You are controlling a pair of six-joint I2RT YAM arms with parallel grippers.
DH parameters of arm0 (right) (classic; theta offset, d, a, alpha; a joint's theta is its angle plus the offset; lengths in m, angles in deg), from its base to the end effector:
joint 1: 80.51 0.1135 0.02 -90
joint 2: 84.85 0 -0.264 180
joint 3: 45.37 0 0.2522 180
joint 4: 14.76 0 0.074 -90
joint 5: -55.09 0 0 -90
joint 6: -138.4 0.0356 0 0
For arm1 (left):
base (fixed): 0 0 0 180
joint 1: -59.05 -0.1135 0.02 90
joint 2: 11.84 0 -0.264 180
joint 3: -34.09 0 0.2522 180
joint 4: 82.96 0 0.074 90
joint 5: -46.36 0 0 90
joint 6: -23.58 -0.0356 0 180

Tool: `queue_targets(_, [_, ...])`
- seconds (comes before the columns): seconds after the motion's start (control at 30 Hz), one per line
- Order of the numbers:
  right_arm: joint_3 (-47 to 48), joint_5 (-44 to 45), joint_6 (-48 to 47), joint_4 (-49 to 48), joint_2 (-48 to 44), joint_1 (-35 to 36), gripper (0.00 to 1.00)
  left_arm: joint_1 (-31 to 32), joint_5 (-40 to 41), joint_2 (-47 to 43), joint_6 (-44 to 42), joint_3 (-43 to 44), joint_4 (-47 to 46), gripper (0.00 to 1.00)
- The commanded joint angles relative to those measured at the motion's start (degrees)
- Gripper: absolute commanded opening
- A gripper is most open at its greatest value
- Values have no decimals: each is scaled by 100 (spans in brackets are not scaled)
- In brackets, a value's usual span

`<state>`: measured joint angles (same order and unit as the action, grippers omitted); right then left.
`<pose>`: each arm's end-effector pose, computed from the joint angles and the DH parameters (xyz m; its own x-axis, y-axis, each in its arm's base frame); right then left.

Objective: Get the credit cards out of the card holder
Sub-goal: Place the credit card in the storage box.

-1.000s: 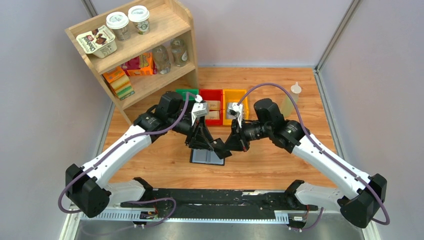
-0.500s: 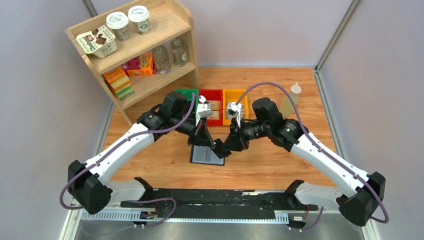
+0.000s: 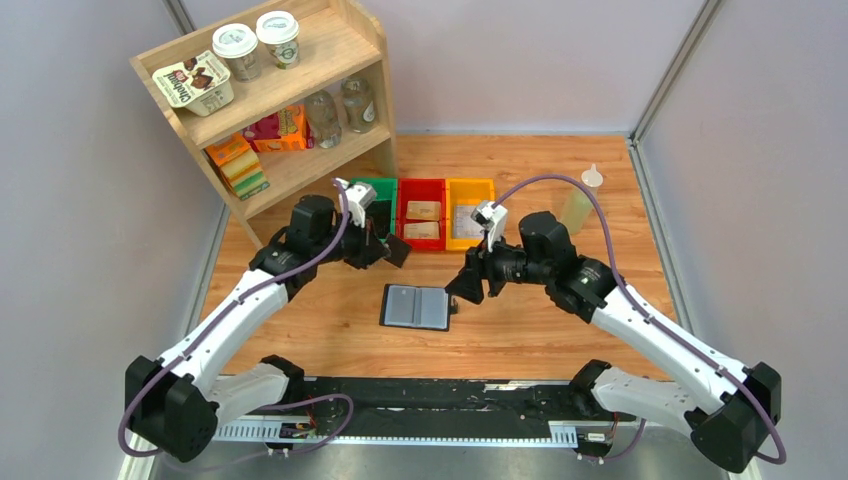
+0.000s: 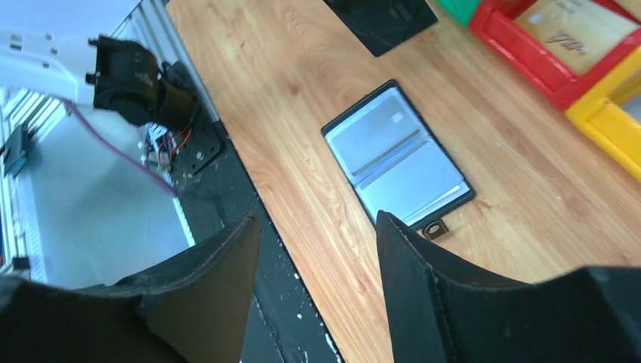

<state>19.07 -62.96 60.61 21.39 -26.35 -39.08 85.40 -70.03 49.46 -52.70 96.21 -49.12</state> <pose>0.1569 0.1608 0.3117 -0.5567 -0.2423 -0.7946 -0.7888 0.4543 0.4140 0.2028 -0.1181 0.2910 -0.6479 0.0838 -0.7571 0.5949 0.6765 -0.4342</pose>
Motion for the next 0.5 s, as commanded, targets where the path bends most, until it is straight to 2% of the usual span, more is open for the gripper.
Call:
queue_targets(0.0, [-277, 792, 563, -701, -374, -21, 62, -270, 1759, -127, 790, -125, -636, 0])
queue_targets(0.07, [-470, 915, 800, -894, -471, -30, 64, -419, 2164, 4, 983, -151, -820, 0])
queue_targets(0.27, [-971, 1311, 1503, -1166, -568, -21, 70, -745, 2463, 987, 1072, 147, -1401, 0])
queue_targets(0.47, [-1139, 1285, 1891, -1378, -577, -21, 66, -903, 2507, 2122, 1054, 797, -1436, 0])
